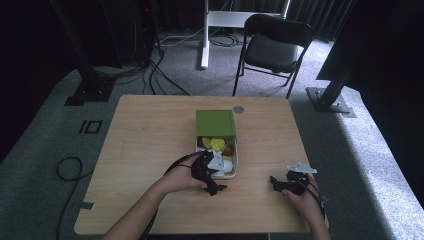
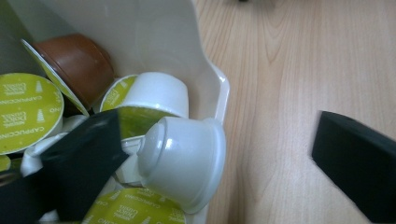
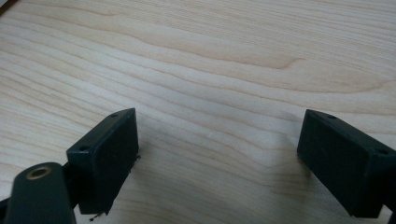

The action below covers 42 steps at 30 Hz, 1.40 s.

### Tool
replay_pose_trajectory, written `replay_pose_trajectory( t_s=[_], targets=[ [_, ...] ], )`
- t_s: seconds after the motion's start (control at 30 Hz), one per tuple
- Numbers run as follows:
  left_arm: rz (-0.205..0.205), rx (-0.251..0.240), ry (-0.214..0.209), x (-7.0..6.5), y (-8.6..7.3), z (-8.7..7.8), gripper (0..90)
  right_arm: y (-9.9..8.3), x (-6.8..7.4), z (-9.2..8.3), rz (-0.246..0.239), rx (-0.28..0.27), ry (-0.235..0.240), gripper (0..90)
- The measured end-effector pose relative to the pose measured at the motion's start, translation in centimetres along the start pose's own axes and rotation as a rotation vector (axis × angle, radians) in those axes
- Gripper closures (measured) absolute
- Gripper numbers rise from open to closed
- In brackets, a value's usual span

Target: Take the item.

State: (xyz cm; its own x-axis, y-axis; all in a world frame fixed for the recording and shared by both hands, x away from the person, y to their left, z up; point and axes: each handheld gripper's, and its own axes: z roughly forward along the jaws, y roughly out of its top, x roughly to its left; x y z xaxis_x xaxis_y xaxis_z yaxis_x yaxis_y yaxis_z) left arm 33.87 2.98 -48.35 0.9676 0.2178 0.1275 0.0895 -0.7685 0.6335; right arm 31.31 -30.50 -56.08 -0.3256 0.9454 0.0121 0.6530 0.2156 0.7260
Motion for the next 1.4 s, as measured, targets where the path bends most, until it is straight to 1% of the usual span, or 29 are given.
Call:
replay_pose_trajectory(
  t_s=[0.07,0.1,0.13,0.17,0.2,0.23,0.27,0.3,0.37,0.43,0.47,0.5,0.53,0.67,0.7,0.83,0.97,1.03,1.07,1.1,1.13,1.17,1.2,1.23,1.27,1.3,1.33,1.37,1.4],
  targets=[
    [-0.002,0.01,-0.004,0.1,0.0,0.1,7.9,0.0,0.0,0.0,0.0,0.0,0.0,12.3],
    [0.002,0.034,0.005,0.2,0.0,0.3,7.9,0.0,0.0,0.0,0.0,0.0,0.0,12.3],
    [-0.003,0.044,0.013,0.2,0.0,0.4,16.7,0.0,0.0,0.0,0.0,0.0,0.0,12.3],
    [-0.001,0.062,0.019,0.3,0.0,0.5,16.8,0.0,0.0,0.0,0.0,0.0,0.0,12.3],
    [-0.007,0.082,-0.001,0.4,0.0,0.6,17.1,0.0,0.0,0.0,0.0,0.0,0.0,12.3],
    [-0.012,0.091,-0.003,0.4,0.0,0.7,18.9,0.0,0.0,0.0,0.0,0.0,0.0,12.3],
    [-0.008,0.105,0.011,0.5,0.0,0.8,21.3,0.0,0.0,0.0,0.0,0.0,0.0,12.3],
    [-0.001,0.115,0.014,0.5,0.1,0.8,24.6,0.0,0.0,0.0,0.0,0.0,0.0,12.3],
    [-0.015,0.125,0.018,0.6,0.3,0.8,25.9,0.0,0.0,0.0,0.0,0.0,0.0,12.3],
    [-0.02,0.135,0.038,0.8,0.5,0.7,34.2,0.0,0.0,0.0,0.0,0.0,0.0,12.3],
    [-0.031,0.136,0.047,0.9,0.5,0.7,38.1,0.0,0.0,0.0,0.0,0.0,0.0,12.3],
    [-0.036,0.135,0.052,1.0,0.5,0.6,43.0,0.0,0.0,0.0,0.0,0.0,0.0,12.3],
    [-0.05,0.129,0.046,1.1,0.5,0.6,44.9,0.0,0.0,0.0,0.0,0.0,0.0,12.3],
    [-0.047,0.129,0.049,1.1,0.6,0.4,46.1,0.0,0.0,0.0,0.0,0.0,0.0,12.3],
    [-0.055,0.128,0.049,1.1,0.6,0.4,46.3,0.0,0.0,0.0,0.0,0.0,0.0,12.3],
    [-0.059,0.121,0.055,1.1,0.7,0.1,47.4,0.0,0.0,0.0,0.0,0.0,0.0,12.3],
    [-0.072,0.089,0.062,1.0,1.0,-0.5,48.5,0.0,0.0,0.0,0.001,0.0,0.0,12.3],
    [-0.076,0.084,0.062,1.0,1.2,-0.8,48.7,0.0,0.0,0.0,0.001,0.0,0.0,12.3],
    [-0.07,0.083,0.064,0.9,1.3,-0.9,48.7,0.0,0.0,0.0,0.001,0.0,0.0,12.3],
    [-0.076,0.072,0.073,0.9,1.3,-1.0,48.8,0.0,0.0,0.0,0.001,0.0,0.0,12.4],
    [-0.088,0.059,0.068,1.0,1.4,-1.2,48.9,0.0,0.0,0.0,0.001,0.0,0.0,12.3],
    [-0.091,0.053,0.064,1.0,1.5,-1.3,48.9,0.0,0.0,0.0,0.002,0.0,0.0,12.3],
    [-0.094,0.036,0.077,1.1,1.5,-1.5,48.9,0.0,0.0,0.0,0.002,0.0,0.0,12.3],
    [-0.095,0.04,0.072,1.1,1.5,-1.7,49.0,0.0,0.0,0.0,0.002,0.0,0.0,12.3],
    [-0.093,0.031,0.079,1.1,1.6,-1.8,49.0,0.0,0.0,0.0,0.002,0.0,0.0,12.3],
    [-0.103,0.019,0.079,1.1,1.6,-2.0,49.0,0.0,0.0,0.0,0.002,0.0,0.0,12.3],
    [-0.095,0.029,0.074,1.1,1.7,-2.1,49.0,0.0,0.0,0.0,0.001,0.0,0.0,12.3],
    [-0.1,0.013,0.084,1.1,1.7,-2.3,49.0,0.0,0.0,0.0,0.001,-0.001,0.0,12.3],
    [-0.097,0.01,0.083,1.1,1.8,-2.5,49.0,0.0,0.0,0.0,-0.001,-0.002,-0.001,12.3]
  ],
)
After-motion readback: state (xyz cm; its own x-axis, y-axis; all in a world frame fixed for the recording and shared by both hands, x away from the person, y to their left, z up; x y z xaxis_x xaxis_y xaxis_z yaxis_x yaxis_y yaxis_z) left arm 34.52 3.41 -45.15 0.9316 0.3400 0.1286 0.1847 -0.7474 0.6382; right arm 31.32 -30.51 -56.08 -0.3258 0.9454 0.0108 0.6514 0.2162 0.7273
